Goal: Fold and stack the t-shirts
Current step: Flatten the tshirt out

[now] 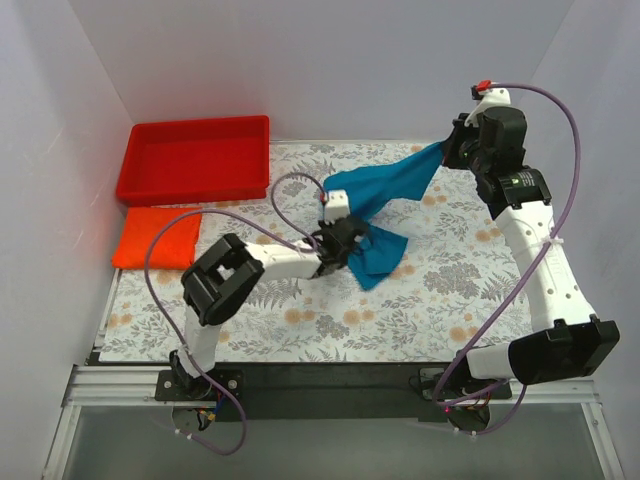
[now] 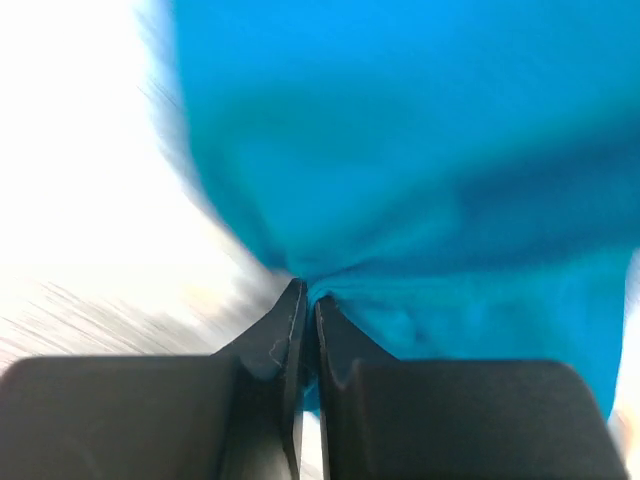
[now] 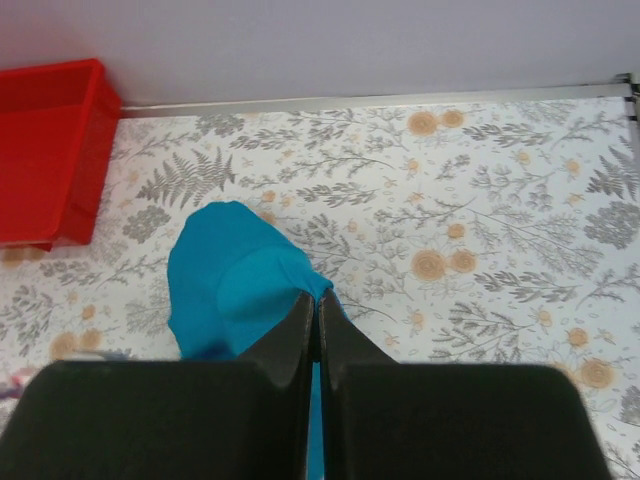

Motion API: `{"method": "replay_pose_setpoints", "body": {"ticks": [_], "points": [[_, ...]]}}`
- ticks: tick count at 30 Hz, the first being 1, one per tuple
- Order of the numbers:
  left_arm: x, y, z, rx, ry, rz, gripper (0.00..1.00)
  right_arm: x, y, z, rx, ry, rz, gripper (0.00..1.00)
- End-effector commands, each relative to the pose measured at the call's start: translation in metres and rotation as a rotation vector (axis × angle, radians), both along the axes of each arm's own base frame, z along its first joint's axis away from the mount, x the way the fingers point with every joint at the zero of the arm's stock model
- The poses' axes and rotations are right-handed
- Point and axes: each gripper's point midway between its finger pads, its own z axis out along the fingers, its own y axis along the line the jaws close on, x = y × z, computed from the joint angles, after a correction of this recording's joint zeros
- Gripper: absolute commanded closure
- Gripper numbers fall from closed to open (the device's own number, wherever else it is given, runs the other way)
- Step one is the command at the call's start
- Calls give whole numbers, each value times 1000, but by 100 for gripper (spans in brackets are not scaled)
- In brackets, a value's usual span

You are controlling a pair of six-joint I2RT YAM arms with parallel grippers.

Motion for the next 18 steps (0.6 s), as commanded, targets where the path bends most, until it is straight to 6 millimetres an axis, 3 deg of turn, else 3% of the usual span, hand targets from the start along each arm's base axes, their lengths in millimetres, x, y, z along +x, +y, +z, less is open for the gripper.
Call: {"method": "replay_pose_setpoints", "body": {"ticks": [1,3,4,5,7,8,10,11,12,13,15,17,18], "points": [[81,102,127,254,-271,128,100,14,-35,44,-10,-142,-113,99],[106,144,180,460,-368,136,100,18,-60,61,-2,-180,-171,99],[116,151,216,474,-441,169,100,20,-67,67,12,-196,-190,99],[123,166,238,538,-476,192,100,21,-82,73,18,-212,-225,99],[122,184,291,686,-579,220,100,18,-96,88,38,-252,-245,99],[119,191,306,733,-612,240,100,17,-107,95,49,-279,-268,99],[106,211,340,835,-663,309,100,9,-111,99,57,-297,-266,99],[101,215,338,866,-654,316,100,5,-116,100,58,-306,-275,99],[93,222,339,876,-647,352,100,4,-116,84,60,-277,-272,99],[85,226,339,887,-644,358,100,-7,-116,87,65,-293,-275,99],[57,227,320,923,-610,338,100,-17,-115,73,77,-282,-272,99],[26,216,310,889,-603,313,96,-34,-113,43,88,-241,-276,99],[13,213,286,920,-567,276,94,-40,-105,32,102,-224,-243,99]]}}
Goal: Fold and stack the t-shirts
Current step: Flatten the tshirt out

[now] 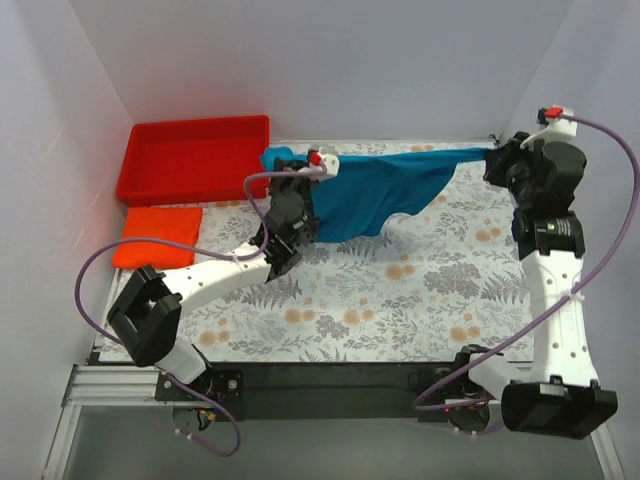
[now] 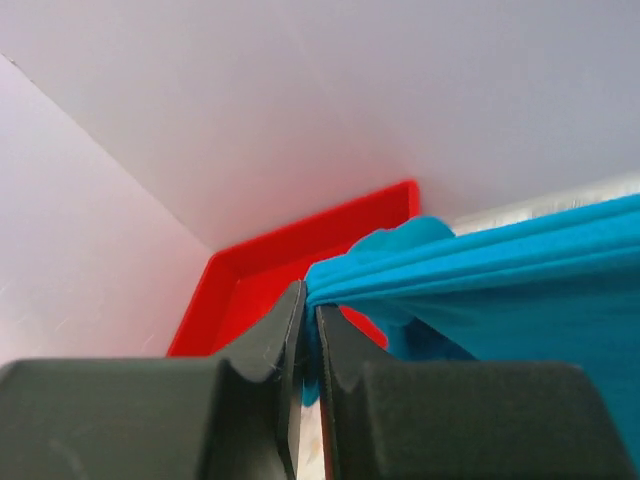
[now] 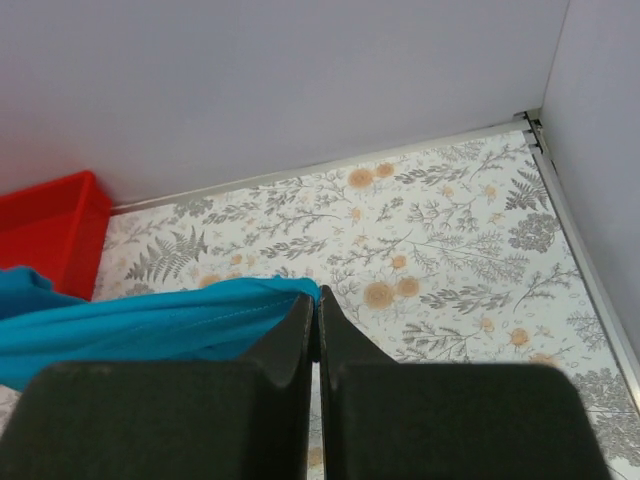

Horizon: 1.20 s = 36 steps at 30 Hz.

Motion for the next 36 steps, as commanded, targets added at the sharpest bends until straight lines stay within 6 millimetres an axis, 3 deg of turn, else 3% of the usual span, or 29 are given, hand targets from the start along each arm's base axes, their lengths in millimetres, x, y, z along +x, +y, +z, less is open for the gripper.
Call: {"method": "replay_pose_setpoints", "body": {"ticks": [1,2,3,4,5,6,7,8,12,15,18,23,26,29,30,31,33,36], "points": [[-59,36,-38,65,113,197,93,-27,-11,-24,10,-21,-52,99],[-78,28,-42,13,112,171,92,-34,-9,-35,20,-6,-47,99],[-93,34,-66,36,154,198,92,-41,-5,-46,30,6,-29,99],[-112,49,-75,9,178,288,92,-57,-2,-50,46,-9,-26,99],[-128,52,-82,-1,190,311,92,-65,1,-80,61,43,-20,99],[-141,62,-78,-72,176,314,92,-73,3,-94,73,62,-21,99],[-154,69,-96,-46,188,287,92,-86,10,-99,100,63,-12,99],[-173,68,-86,-148,163,186,86,-91,15,-125,113,117,-5,99],[-190,60,-96,-224,151,84,77,-108,18,-168,123,227,-6,99],[-189,58,-99,-249,143,80,76,-114,18,-182,108,266,-8,99],[-186,50,-108,-283,135,74,76,-113,20,-181,102,267,4,99],[-171,6,-132,-100,167,95,77,-110,25,-181,107,279,38,99],[-152,3,-126,-52,145,136,76,-110,27,-183,102,281,52,99],[-128,6,-105,-40,96,179,73,-111,30,-181,99,280,67,74],[-122,8,-100,6,93,193,71,-111,30,-182,101,281,72,53],[-110,10,-84,18,51,205,69,-111,31,-184,100,289,77,43],[-98,13,-72,99,28,229,65,-111,37,-186,106,301,113,30],[-71,18,-54,186,-10,265,63,-110,44,-193,112,343,159,25]]}}
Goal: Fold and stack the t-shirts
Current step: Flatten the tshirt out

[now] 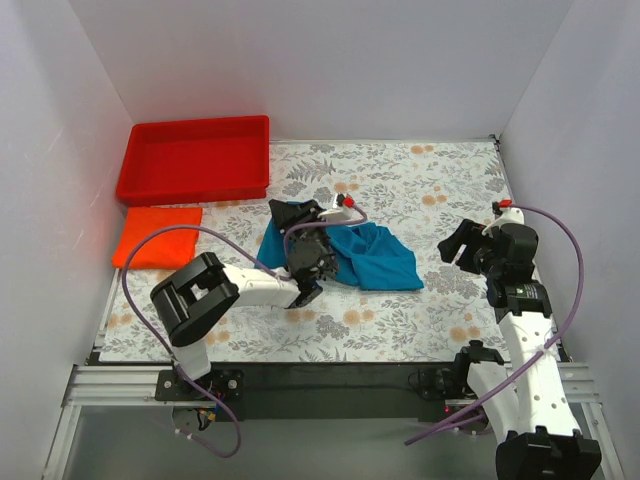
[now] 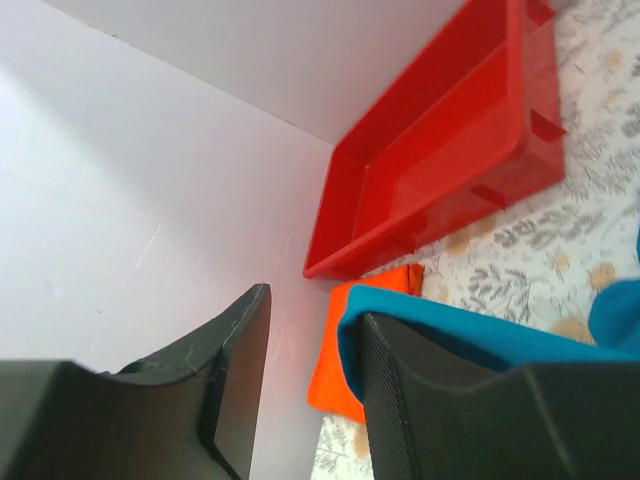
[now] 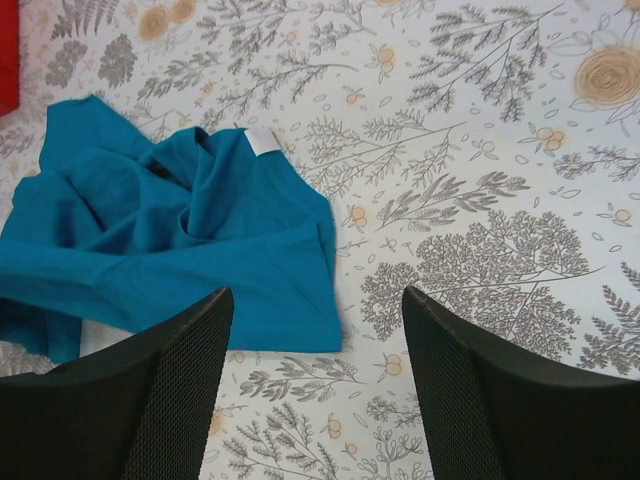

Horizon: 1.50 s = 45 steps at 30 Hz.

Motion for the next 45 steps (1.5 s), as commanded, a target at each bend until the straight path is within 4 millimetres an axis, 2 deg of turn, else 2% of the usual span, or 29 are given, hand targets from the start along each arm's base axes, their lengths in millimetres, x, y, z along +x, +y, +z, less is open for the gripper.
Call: {"method": "replay_pose_setpoints", "body": {"ticks": [1,2,3,4,5,6,7,8,9,10,11,14,18,20,22,25,29,31,32,33,35,37,38,39,40,41,43,44,45], "points": [[19,17,61,-347,-322,-32,62,5,13,10,14,-16,82,25],[31,23,66,-352,-331,-29,61,5,15,10,18,-15,98,24],[43,19,61,-279,-259,-36,60,5,16,10,18,-13,107,24],[56,23,73,-400,-311,-37,60,5,17,10,21,-12,115,24],[64,20,77,-429,-305,-49,59,5,18,11,21,-13,122,23],[78,9,60,-324,-169,-88,57,5,20,10,25,-10,134,24],[86,1,58,-367,-132,-121,57,5,21,10,28,-9,141,23],[98,-8,72,-582,-172,-156,56,5,24,10,35,-6,153,23],[101,-15,45,-553,-2,-178,56,5,25,9,34,-1,162,23],[105,-31,38,-611,75,-268,55,5,26,7,36,5,168,23],[107,-35,34,-674,100,-286,55,5,27,5,39,10,174,23],[93,-36,0,-653,250,-292,51,2,38,-2,72,30,237,23],[65,-38,-20,-753,394,-317,48,2,56,-21,112,101,312,22],[46,-38,-34,-790,477,-329,48,1,72,-28,99,127,374,22],[31,-33,-40,-859,502,-316,48,-1,90,-41,81,175,429,23],[9,-22,-57,-910,545,-290,48,3,102,-61,37,234,433,26],[-9,-6,-72,-950,552,-254,48,22,100,-78,4,251,381,29],[-14,1,-79,-969,541,-233,48,31,103,-86,0,272,380,30],[-19,6,-88,-986,541,-209,48,34,106,-88,0,277,388,32],[-19,9,-91,-999,526,-199,48,39,109,-95,0,297,394,32],[-18,16,-98,-1028,511,-163,48,49,118,-95,-4,295,409,34],[-16,25,-103,-1015,492,-120,48,58,125,-108,-13,320,411,34],[-14,30,-104,-1013,477,-100,47,67,128,-104,-16,307,407,34],[-13,34,-108,-1010,471,-79,47,69,132,-117,-20,337,411,34],[-11,38,-110,-1013,464,-59,47,75,135,-117,-16,334,415,35],[-9,39,-111,-1020,459,-49,47,83,139,-115,-17,327,419,36],[-7,41,-117,-1031,454,-23,47,90,146,-133,-32,370,427,37],[-6,41,-119,-1034,454,-15,47,92,148,-129,-32,359,432,37],[-5,40,-122,-1035,463,-11,47,92,149,-139,-33,384,437,39]]}}
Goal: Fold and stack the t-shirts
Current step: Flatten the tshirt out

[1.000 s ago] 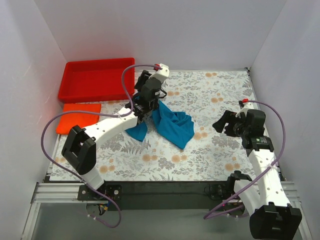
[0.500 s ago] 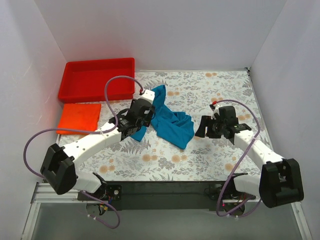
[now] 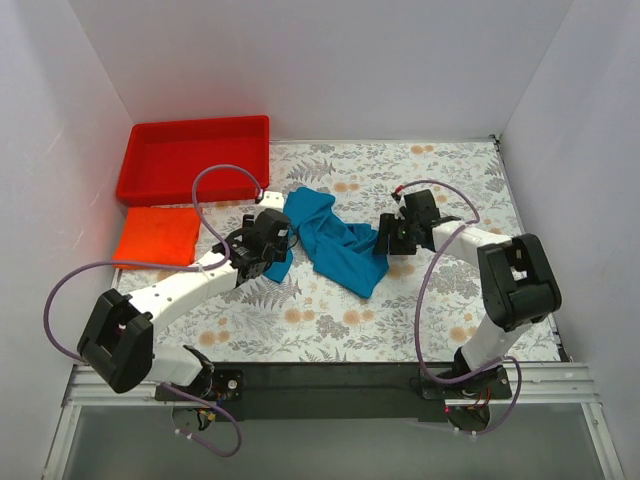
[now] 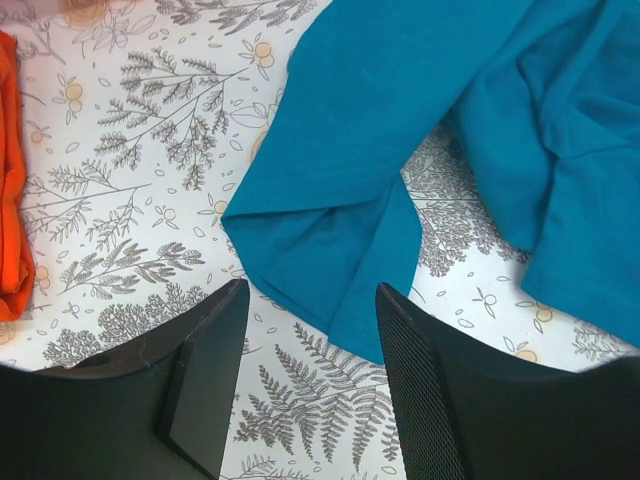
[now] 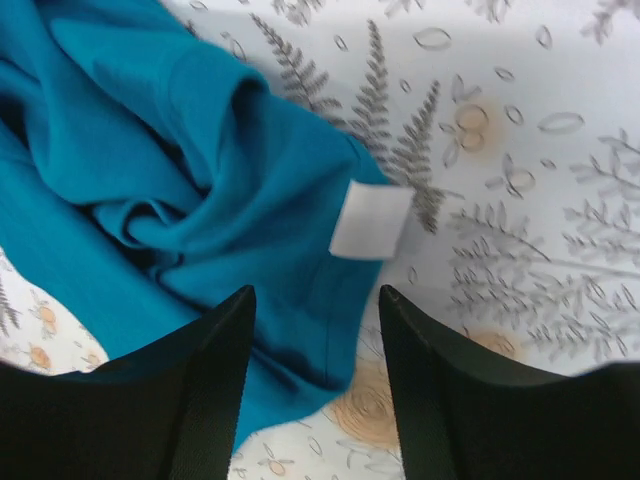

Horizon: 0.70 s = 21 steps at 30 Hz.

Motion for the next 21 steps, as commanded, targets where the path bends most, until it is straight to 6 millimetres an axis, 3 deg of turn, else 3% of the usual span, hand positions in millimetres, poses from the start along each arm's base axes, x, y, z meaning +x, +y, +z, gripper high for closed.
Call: {"method": "replay_pose_setpoints", "body": {"ticks": [1,4,7,8,12,16,21], "points": [[7,2,-8,-22,-1,63,47,24,13,4,13,-48,13,41],[10,-4,-16,-34,13,63,47,22,15,-4,7,-28,35,53],[15,-9,-22,-40,22,74,47,26,2,-7,-69,-47,32,86],[18,-12,-21,-53,14,75,47,32,-18,-8,-156,-64,-27,98],[25,-24,-18,-101,-2,58,46,45,-70,17,-258,-128,-160,99],[35,-38,-20,-125,5,41,44,54,-80,36,-283,-173,-161,99],[52,-65,-19,-159,17,-6,42,55,-72,36,-255,-165,-126,99]]}}
